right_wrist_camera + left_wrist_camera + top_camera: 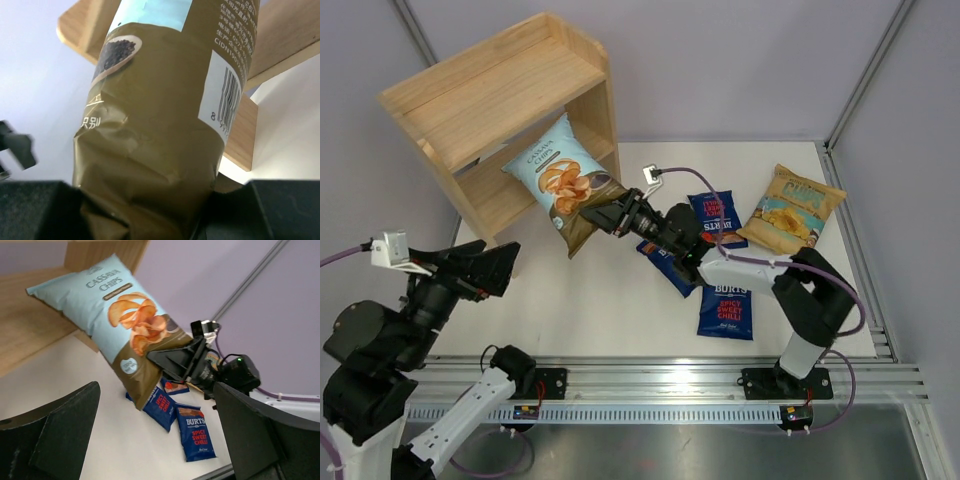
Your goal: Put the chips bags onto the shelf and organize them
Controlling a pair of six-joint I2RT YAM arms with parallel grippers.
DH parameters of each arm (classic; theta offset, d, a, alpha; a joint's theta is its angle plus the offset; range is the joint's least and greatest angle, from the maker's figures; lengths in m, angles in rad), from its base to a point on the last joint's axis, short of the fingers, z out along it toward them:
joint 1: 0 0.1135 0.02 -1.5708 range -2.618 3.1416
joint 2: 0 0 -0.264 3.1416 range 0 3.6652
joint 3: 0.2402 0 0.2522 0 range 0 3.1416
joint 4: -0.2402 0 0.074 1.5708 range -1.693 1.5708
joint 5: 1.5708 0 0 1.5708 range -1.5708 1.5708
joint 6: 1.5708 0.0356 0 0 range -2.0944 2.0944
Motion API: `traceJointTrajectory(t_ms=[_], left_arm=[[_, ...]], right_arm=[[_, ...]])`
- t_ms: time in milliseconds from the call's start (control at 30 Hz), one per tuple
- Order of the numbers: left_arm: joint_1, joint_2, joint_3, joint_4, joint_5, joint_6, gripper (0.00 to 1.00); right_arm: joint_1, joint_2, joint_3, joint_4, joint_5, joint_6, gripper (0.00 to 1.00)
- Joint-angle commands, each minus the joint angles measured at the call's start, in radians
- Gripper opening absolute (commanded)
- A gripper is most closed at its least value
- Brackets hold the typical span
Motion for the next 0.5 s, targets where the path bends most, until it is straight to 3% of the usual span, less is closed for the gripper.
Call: traceJointTrajectory(t_ms=[0, 467], left_arm=[[-0.003, 0.010, 0.059, -0.083, -0.044, 0.098, 0.99], [-0.003, 0.017, 0.065, -0.089, 0.000, 0.091, 0.99]], right_arm=[[-0.003, 0.112, 0.152, 0.084, -0.026, 0.045, 0.16], [0.045, 0.538, 0.815, -0.357, -0.003, 0.102, 0.14]])
